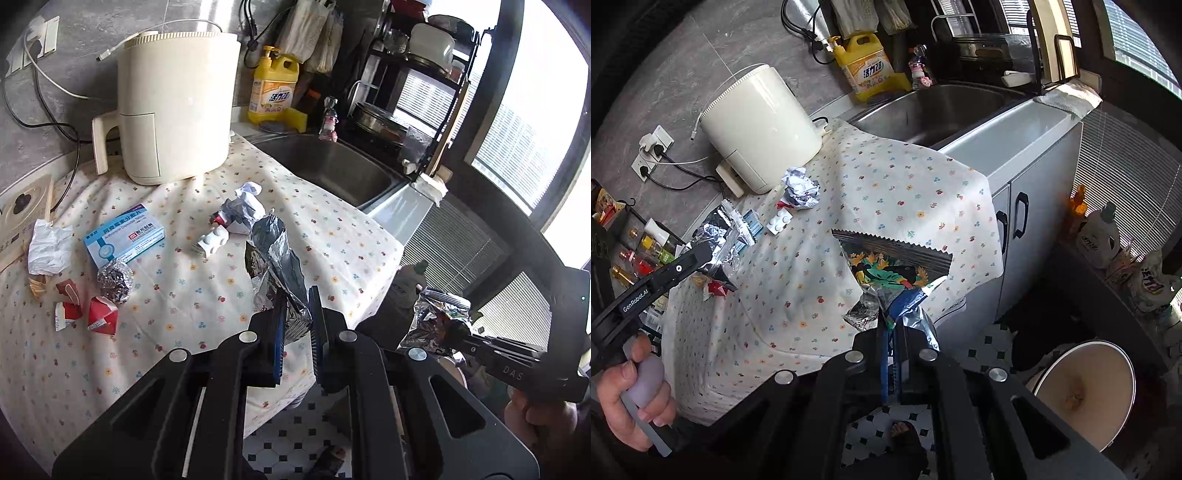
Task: Collect trash
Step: 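Carry snack bag and foil wrapper to the white bucket and release both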
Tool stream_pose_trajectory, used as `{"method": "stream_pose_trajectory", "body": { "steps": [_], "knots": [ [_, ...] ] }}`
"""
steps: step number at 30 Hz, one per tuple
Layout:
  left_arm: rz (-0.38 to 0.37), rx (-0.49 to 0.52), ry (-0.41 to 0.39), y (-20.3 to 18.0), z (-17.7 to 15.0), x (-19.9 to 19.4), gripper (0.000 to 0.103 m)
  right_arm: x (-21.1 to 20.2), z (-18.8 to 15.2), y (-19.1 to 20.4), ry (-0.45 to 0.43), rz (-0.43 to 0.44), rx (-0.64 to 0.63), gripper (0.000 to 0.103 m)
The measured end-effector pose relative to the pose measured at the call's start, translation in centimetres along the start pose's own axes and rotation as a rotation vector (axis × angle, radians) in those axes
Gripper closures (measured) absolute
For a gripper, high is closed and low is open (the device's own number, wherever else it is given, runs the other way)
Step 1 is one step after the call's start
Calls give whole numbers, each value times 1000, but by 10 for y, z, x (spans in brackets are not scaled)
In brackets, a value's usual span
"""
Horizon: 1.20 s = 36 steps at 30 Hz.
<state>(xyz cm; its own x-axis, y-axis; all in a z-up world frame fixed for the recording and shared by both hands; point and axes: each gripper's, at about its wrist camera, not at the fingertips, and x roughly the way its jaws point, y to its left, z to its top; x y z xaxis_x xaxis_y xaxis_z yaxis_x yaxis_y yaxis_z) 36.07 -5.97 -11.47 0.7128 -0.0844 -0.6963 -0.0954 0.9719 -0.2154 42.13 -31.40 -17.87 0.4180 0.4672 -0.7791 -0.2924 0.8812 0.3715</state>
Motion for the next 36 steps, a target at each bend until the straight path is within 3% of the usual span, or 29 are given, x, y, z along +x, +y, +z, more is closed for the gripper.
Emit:
{"method": "stream_pose_trajectory", "body": {
  "steps": [9,19,32,33,34,35,36],
  "knots": [
    [-117,132,85,-97,-16,39,91,-35,-17,-73,-29,-103,87,100],
    [-219,207,180,-188,-50,82,91,-62,-54,-164,10,-211,190,99],
    [-292,245,272,-265,-95,123,91,-59,-100,-253,116,-199,333,95],
    [-293,247,277,-268,-98,124,91,-57,-103,-258,127,-195,346,94],
    [-294,249,282,-270,-99,126,91,-56,-105,-263,135,-197,357,82],
    [-295,251,290,-272,-102,127,91,-56,-106,-267,133,-204,363,57],
    [-296,252,299,-273,-104,129,91,-57,-108,-269,121,-216,364,51]
  ]
}}
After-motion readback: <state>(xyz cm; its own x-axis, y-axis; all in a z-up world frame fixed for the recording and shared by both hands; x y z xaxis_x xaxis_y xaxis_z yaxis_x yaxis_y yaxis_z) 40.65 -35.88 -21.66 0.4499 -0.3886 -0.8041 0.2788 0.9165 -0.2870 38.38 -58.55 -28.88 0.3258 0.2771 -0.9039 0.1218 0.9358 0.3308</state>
